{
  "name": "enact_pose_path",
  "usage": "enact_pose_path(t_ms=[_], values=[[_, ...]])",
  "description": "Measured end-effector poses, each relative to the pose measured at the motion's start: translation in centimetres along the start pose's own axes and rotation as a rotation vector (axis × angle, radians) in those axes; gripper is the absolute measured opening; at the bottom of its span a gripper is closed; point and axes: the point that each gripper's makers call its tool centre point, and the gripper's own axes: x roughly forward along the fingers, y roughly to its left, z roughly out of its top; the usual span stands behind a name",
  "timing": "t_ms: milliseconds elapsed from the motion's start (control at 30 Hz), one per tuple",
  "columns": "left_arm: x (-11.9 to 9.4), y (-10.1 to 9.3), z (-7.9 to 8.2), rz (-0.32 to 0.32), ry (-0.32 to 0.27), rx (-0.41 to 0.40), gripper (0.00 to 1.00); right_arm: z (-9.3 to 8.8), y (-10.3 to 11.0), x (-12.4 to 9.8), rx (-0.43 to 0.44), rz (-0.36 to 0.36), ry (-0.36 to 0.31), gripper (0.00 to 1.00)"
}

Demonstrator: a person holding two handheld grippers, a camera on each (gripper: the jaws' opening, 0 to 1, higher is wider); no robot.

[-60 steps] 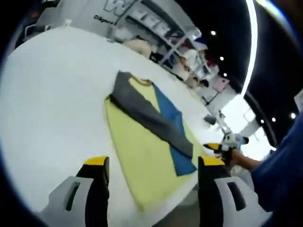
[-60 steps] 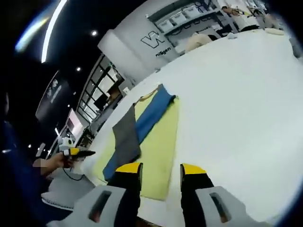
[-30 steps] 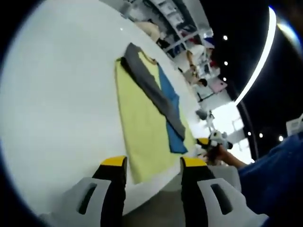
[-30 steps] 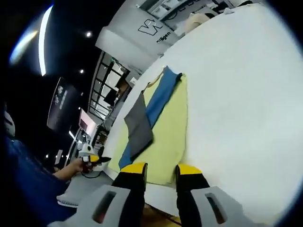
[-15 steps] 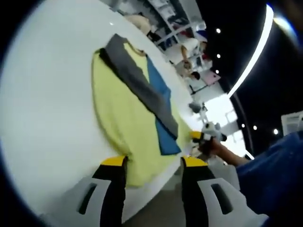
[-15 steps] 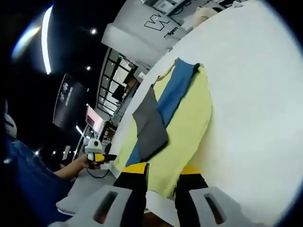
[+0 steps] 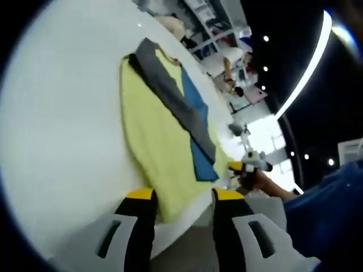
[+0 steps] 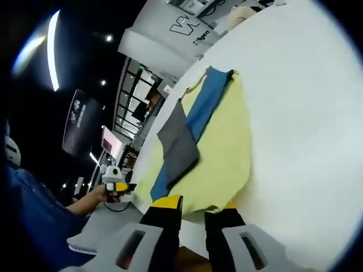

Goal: Fold the garment on the visible template until the final outline fits inside the template.

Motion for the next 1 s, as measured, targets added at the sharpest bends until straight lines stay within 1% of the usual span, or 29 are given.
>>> enact_pose_path(t_ms=[67,100,200,300,400,567,700,733,867,933,967,1000], values=[[0.2,0.2,-0.3,0.015,0.023,0.019,0.28,0.3,-0.3,-0.2,0.004,-0.009,-0.011,0.1],[0.3,0.4,-0.3,0.02,0.025,0.021,0.26,0.5,-0.6,-0.5,0.007,-0.017,-0.016,0.1],[0.3,0.8,-0.4,0.034,0.021,-0.001,0.19,0.9,-1.2,-0.9,0.007,-0.032,-0.023,0.09],[0.3,1.5,-0.6,0.069,0.026,0.003,0.11,1.6,-1.9,-1.3,0.014,-0.048,-0.032,0.05],[0.3,1.6,-0.8,0.078,0.028,-0.001,0.07,2.0,-2.2,-1.2,0.036,-0.039,-0.039,0.01],[0.4,1.6,-0.8,0.085,0.02,-0.012,0.04,2.6,-2.4,-1.3,0.056,-0.031,-0.046,0.01],[0.5,1.4,-0.9,0.084,0.016,-0.016,0.03,2.9,-2.8,-1.3,0.076,-0.023,-0.035,0.01],[0.5,1.4,-0.9,0.084,0.016,-0.014,0.03,2.9,-2.8,-1.2,0.075,-0.025,-0.032,0.0],[0.6,1.3,-0.9,0.087,0.014,-0.007,0.02,2.8,-3.1,-1.1,0.066,-0.037,-0.018,0.0],[0.6,1.2,-0.9,0.092,0.015,-0.013,0.01,2.7,-2.9,-1.1,0.067,-0.038,-0.022,0.0],[0.6,1.3,-0.9,0.106,0.017,-0.032,0.01,2.6,-2.9,-1.2,0.065,-0.039,-0.026,0.0],[0.5,1.3,-0.8,0.113,0.015,-0.031,0.01,2.5,-2.8,-1.1,0.062,-0.04,-0.033,0.0]])
